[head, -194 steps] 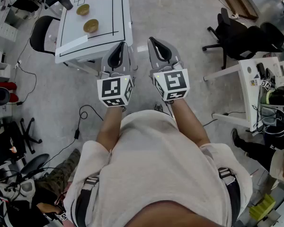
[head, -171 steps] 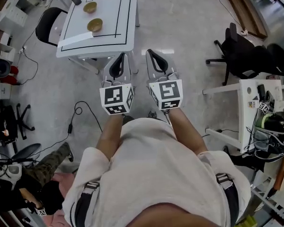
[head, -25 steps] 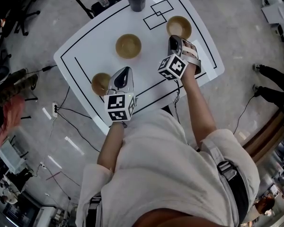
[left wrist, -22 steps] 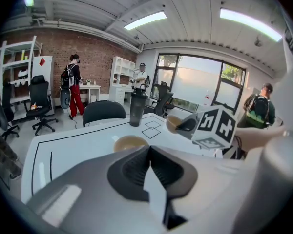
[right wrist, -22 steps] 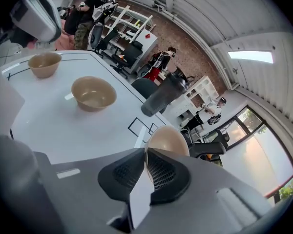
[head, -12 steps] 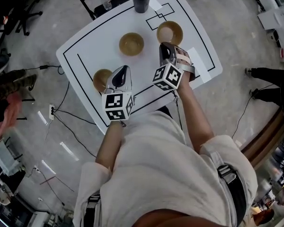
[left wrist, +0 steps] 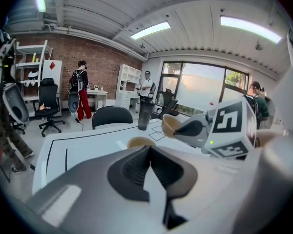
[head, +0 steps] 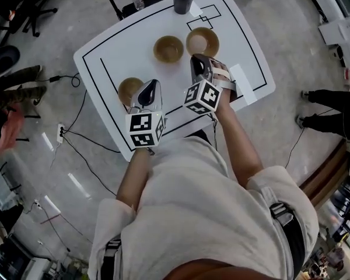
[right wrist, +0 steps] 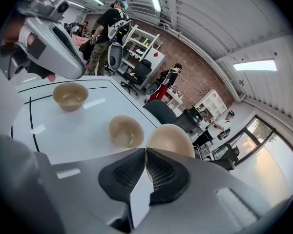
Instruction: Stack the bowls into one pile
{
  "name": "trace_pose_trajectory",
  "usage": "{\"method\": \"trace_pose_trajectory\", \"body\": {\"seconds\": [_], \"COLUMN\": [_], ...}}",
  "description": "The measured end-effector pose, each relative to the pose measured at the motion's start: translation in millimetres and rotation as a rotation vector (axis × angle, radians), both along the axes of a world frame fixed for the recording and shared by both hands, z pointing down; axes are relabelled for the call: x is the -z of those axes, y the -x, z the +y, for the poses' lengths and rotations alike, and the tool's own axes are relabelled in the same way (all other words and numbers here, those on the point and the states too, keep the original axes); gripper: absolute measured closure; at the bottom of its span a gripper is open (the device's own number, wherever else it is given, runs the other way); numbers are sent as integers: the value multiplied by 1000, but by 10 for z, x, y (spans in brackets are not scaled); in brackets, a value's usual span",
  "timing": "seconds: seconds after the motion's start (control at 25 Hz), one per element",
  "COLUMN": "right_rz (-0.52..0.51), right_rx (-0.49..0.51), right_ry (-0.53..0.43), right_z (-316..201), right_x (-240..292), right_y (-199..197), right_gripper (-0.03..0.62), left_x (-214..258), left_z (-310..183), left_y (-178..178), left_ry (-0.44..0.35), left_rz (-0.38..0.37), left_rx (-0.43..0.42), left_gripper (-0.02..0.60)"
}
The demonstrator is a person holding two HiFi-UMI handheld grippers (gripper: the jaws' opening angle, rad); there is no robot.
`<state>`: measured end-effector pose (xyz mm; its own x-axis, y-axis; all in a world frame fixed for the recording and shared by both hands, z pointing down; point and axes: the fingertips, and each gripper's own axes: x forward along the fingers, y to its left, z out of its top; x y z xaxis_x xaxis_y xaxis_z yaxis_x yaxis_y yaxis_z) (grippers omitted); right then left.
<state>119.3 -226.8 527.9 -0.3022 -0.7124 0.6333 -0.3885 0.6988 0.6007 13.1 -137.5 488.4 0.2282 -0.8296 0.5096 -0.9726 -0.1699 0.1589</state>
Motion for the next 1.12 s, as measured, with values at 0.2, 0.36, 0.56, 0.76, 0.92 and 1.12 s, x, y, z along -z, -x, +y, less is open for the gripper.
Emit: {"method": "trace_pose_trajectory", "body": {"seconds": [0.2,0.36,0.56,0.76,0.92,1.12], "right_rz": [-4,-4,-4,2,13,30], "right_rx": [42,68,98,118,132,154], "right_ry": [3,5,8,18,31,54], "right_z": [78,120,172,204,238,282], "right_x": [44,50,32,-9,-59,-141], "right_y": [216,380,551,685,776,866], "right_gripper": [579,579,579,579,578,577], "left_x": [47,55,53,48,24,-1], "left_z": [95,162,214,267,300,312], "left_y": [132,270,420,509,607,697], "left_ry": [-3,0,-1,-1,5,7], "left_rz": [0,-3,-6,-11,-11,-6], "left_rx": [27,52,83,93,106,123], "left_gripper": [580,580,580,580,580,580]}}
